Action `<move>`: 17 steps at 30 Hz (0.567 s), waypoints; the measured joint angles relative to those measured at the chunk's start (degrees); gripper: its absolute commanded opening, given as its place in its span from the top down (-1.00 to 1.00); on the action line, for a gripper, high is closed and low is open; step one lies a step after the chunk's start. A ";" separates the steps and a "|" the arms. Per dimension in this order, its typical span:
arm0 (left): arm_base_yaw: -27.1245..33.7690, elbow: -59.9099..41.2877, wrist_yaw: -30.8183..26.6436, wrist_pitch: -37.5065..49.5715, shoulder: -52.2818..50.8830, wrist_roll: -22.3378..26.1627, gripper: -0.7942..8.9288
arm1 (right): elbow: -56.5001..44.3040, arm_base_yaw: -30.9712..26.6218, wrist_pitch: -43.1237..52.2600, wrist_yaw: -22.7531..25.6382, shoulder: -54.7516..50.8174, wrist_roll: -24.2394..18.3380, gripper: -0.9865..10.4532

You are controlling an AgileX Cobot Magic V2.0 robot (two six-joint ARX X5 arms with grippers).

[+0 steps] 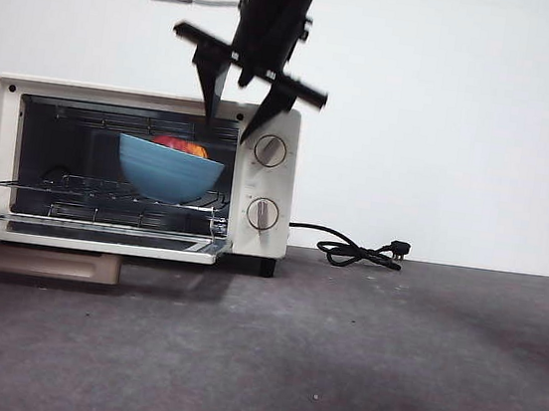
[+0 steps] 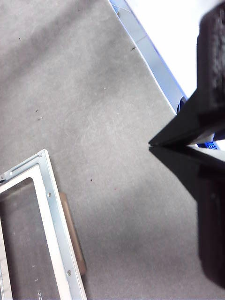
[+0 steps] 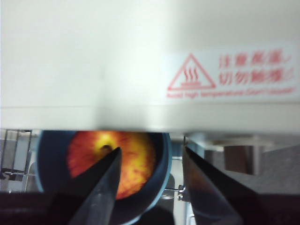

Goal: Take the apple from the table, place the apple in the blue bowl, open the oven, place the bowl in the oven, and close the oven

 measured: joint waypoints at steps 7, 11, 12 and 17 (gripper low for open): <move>0.00 0.00 -6.49 0.13 0.59 1.05 0.85 | 10.95 1.70 -10.84 4.31 0.00 -6.71 0.45; 0.00 0.00 -7.50 0.37 2.47 2.16 0.85 | 16.46 4.17 -18.05 9.16 0.00 -13.22 0.45; 0.00 0.00 -7.52 0.81 3.17 2.38 0.85 | 17.22 5.05 -19.15 11.61 0.00 -15.13 0.45; 0.00 0.00 -7.52 4.35 7.34 3.02 0.85 | 17.75 8.28 -19.21 15.06 -0.22 -22.40 0.64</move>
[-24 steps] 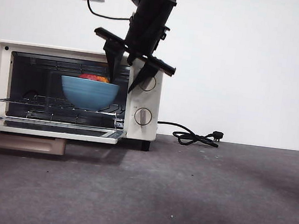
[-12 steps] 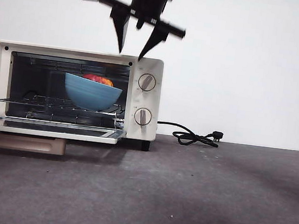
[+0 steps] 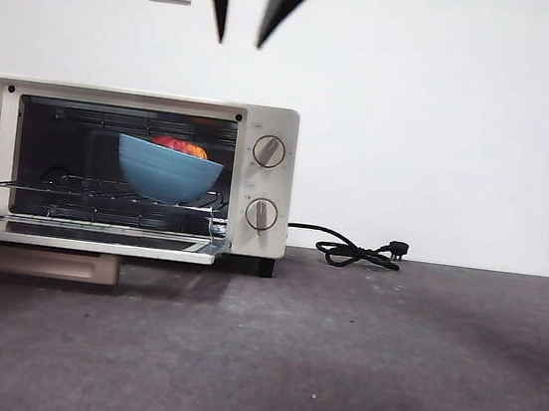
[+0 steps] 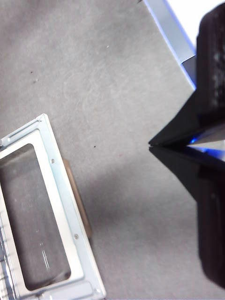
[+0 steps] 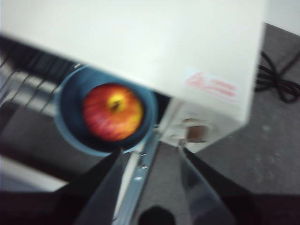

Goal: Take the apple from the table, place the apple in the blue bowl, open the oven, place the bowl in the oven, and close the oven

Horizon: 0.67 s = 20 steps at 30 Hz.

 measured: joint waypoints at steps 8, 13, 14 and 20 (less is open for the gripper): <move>3.02 0.00 -0.61 2.60 7.04 0.59 0.85 | -0.02 0.83 -0.09 -0.90 -3.28 -7.43 0.68; 7.85 -0.02 -0.70 4.35 7.82 1.25 0.85 | -0.48 0.57 -0.09 -0.83 -10.05 -10.10 0.73; 9.05 -0.04 -0.70 4.63 7.96 1.38 0.85 | -0.94 0.59 -0.09 -0.70 -11.61 -10.43 0.73; 18.67 -4.66 2.23 8.81 8.22 1.79 0.85 | -10.99 0.66 -0.09 1.97 -24.41 -13.00 0.72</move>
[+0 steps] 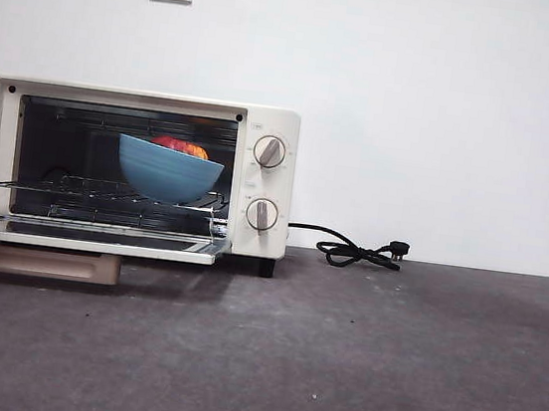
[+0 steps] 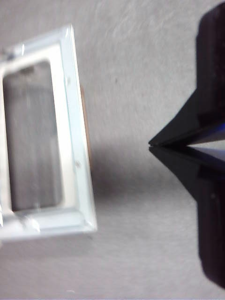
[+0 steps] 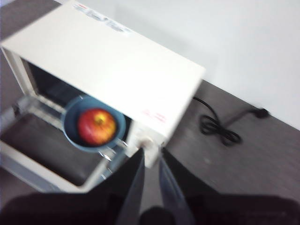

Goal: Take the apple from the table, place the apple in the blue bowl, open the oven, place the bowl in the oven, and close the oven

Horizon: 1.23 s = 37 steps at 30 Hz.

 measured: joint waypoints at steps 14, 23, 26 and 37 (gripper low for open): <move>18.45 -9.18 16.70 7.74 11.93 -0.11 0.85 | -43.89 -6.27 4.37 -0.02 -35.78 -3.26 0.72; 19.74 -9.18 16.76 16.28 22.14 -3.93 0.85 | -71.10 -9.73 16.94 -5.86 -62.05 -2.80 0.72; 19.87 -9.18 16.76 17.29 25.64 -4.59 0.85 | -78.20 -9.81 16.98 -6.62 -68.24 -1.09 0.72; 22.69 -9.18 20.81 26.56 34.38 -8.28 0.85 | -93.22 -9.77 17.35 -12.68 -80.50 9.90 0.72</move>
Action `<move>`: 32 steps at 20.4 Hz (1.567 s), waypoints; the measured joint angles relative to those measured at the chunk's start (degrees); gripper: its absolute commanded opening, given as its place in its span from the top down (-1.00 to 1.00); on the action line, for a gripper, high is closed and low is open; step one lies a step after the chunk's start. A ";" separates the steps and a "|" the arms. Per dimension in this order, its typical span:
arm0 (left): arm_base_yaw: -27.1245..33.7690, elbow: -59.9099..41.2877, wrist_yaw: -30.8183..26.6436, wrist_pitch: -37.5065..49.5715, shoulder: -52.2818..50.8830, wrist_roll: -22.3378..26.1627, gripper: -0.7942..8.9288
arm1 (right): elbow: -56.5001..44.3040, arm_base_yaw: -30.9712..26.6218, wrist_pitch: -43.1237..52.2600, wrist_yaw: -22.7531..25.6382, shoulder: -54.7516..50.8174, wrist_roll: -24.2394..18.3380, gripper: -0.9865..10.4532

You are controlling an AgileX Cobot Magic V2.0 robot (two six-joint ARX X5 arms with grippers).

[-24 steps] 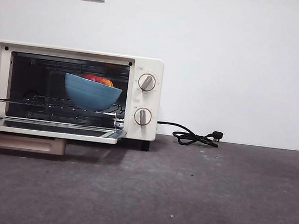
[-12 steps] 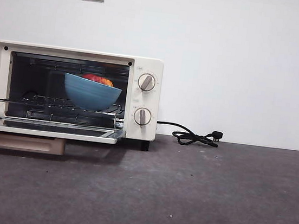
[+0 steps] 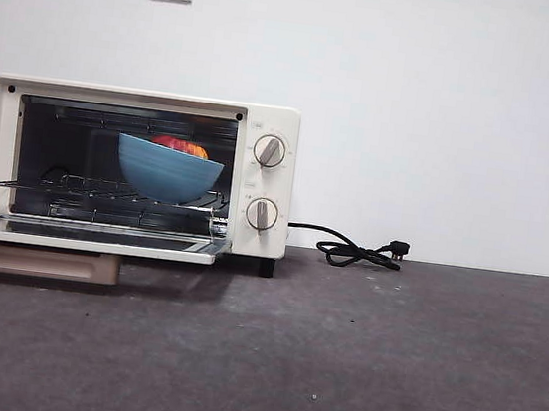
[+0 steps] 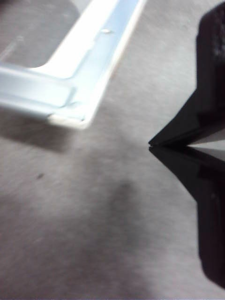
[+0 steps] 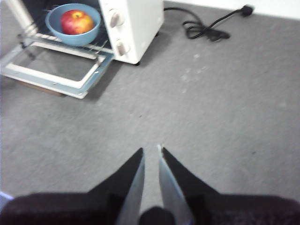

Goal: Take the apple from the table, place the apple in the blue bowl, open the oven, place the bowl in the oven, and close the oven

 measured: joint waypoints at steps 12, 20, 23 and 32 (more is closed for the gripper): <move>1.95 0.02 8.98 12.63 8.31 -9.38 0.85 | -1.14 0.07 1.73 -2.71 -0.11 5.84 0.85; 2.05 0.11 8.50 17.31 8.31 -14.97 0.85 | -1.16 0.07 1.75 -2.71 -0.11 6.86 0.85; 2.05 0.11 8.79 18.38 8.31 -15.34 0.85 | -1.16 0.07 1.73 -2.73 -0.11 6.97 0.85; 2.58 0.24 17.11 23.78 8.44 -19.91 0.85 | -1.16 0.07 1.73 -2.73 -0.11 7.08 0.85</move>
